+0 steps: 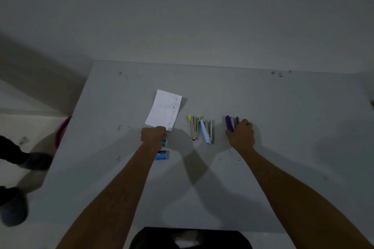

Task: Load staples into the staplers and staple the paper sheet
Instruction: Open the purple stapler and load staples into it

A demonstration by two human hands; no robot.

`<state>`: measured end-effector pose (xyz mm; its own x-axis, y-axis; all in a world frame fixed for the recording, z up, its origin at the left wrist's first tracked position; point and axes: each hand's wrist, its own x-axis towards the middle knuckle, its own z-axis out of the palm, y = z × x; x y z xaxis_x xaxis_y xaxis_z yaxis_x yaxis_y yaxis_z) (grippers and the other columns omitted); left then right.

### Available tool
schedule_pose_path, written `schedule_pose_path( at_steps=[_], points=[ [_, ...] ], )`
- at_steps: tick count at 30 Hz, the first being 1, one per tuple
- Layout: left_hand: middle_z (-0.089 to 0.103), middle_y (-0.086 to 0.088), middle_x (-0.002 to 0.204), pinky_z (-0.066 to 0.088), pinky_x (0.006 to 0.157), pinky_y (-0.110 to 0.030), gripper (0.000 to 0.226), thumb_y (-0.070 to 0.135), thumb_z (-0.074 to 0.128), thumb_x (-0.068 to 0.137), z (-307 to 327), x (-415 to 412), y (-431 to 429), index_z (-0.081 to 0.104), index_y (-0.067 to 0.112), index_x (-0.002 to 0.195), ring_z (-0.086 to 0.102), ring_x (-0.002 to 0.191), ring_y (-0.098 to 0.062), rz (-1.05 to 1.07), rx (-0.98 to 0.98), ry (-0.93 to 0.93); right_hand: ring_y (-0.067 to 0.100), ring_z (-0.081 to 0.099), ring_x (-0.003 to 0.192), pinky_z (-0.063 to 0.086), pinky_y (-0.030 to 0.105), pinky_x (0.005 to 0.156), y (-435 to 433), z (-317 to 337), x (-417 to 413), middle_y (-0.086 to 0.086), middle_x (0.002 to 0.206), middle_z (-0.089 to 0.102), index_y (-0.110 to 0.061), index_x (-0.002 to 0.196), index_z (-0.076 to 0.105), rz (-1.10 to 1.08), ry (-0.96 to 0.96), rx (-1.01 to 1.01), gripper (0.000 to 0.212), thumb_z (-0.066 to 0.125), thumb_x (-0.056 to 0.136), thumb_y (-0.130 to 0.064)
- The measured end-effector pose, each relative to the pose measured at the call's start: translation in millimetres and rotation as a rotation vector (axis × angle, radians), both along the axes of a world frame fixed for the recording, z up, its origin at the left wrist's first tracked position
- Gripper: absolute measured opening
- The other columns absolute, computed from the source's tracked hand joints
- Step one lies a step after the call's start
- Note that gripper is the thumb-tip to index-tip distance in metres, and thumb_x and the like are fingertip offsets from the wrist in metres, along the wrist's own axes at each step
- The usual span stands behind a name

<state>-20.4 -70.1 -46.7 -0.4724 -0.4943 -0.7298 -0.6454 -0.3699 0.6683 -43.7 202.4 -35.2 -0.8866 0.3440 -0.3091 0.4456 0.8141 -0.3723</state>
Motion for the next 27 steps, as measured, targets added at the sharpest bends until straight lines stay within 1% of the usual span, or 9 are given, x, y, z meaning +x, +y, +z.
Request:
schedule_pose_path(
  at_steps=[5,7,8,10,12,14,18,23,27],
  points=[
    [0.063,-0.016,0.088,0.053,0.070,-0.034,0.027,0.001,0.068,0.076,12.9,6.0,9.4,0.062,-0.008,0.100,0.063,0.074,-0.030,-0.007,-0.095,0.045,0.036,0.061,0.094,0.054,0.042,0.075,-2.9,4.5,1.3,0.020,0.107,0.059,0.001,0.108,0.055,0.008,0.059,-0.077,0.038,0.069,0.081,-0.023],
    [0.065,-0.017,0.091,0.056,0.069,-0.035,0.026,0.007,0.066,0.074,22.3,7.1,17.3,0.061,-0.005,0.097,0.065,0.072,-0.029,-0.028,-0.168,0.070,0.034,0.061,0.091,0.052,0.040,0.073,-7.1,8.8,3.7,0.017,0.103,0.059,-0.002,0.104,0.056,0.014,0.097,-0.120,0.036,0.070,0.080,-0.024],
    [0.067,-0.019,0.094,0.059,0.072,-0.040,0.033,0.015,0.064,0.071,23.8,6.8,21.6,0.062,-0.005,0.098,0.066,0.076,-0.032,-0.059,-0.217,0.072,0.033,0.061,0.089,0.051,0.039,0.072,-9.3,12.0,5.1,0.015,0.101,0.060,-0.005,0.102,0.056,0.021,0.122,-0.145,0.035,0.071,0.078,-0.026],
    [0.069,-0.021,0.094,0.060,0.074,-0.045,0.034,0.024,0.058,0.068,30.1,6.1,33.1,0.067,0.002,0.092,0.067,0.076,-0.031,-0.176,-0.286,0.080,0.030,0.061,0.086,0.046,0.033,0.068,-15.1,21.0,8.4,0.012,0.098,0.062,-0.008,0.101,0.059,0.039,0.175,-0.205,0.034,0.072,0.077,-0.026],
    [0.070,-0.019,0.087,0.059,0.069,-0.038,0.018,0.021,0.058,0.078,49.9,10.4,52.3,0.069,0.007,0.085,0.062,0.068,-0.025,-0.317,-0.262,0.163,0.028,0.063,0.084,0.045,0.031,0.068,-23.8,33.8,13.4,0.010,0.095,0.065,-0.009,0.104,0.060,0.071,0.233,-0.300,0.034,0.074,0.076,-0.024],
    [0.069,-0.015,0.089,0.056,0.064,-0.032,0.015,0.022,0.058,0.089,70.7,14.3,72.4,0.068,0.011,0.088,0.062,0.071,-0.021,-0.481,-0.179,0.252,0.026,0.065,0.082,0.052,0.036,0.071,-32.4,42.2,19.0,0.009,0.093,0.069,-0.011,0.106,0.059,0.121,0.264,-0.388,0.037,0.075,0.076,-0.024],
    [0.071,-0.017,0.095,0.056,0.079,-0.045,0.026,0.035,0.059,0.088,94.0,14.6,89.9,0.070,0.013,0.096,0.067,0.084,-0.026,-0.690,-0.158,0.358,0.024,0.068,0.077,0.057,0.046,0.071,-45.5,52.7,28.5,0.006,0.090,0.071,-0.017,0.106,0.055,0.218,0.259,-0.486,0.043,0.078,0.072,-0.031],
    [0.071,-0.017,0.103,0.058,0.083,-0.044,0.031,0.018,0.064,0.087,105.3,8.8,82.6,0.066,0.003,0.114,0.070,0.090,-0.028,-0.689,-0.191,0.394,0.021,0.067,0.078,0.058,0.043,0.070,-48.9,68.0,32.0,0.002,0.091,0.068,-0.016,0.106,0.053,0.297,0.248,-0.586,0.045,0.081,0.072,-0.026],
    [0.070,-0.018,0.107,0.058,0.086,-0.041,0.031,0.012,0.062,0.089,113.1,7.2,77.7,0.062,-0.001,0.117,0.069,0.095,-0.028,-0.729,-0.214,0.401,0.023,0.070,0.080,0.060,0.039,0.073,-43.3,75.0,31.4,0.010,0.093,0.070,-0.018,0.120,0.053,0.259,0.189,-0.782,0.036,0.065,0.086,-0.015]
  ],
)
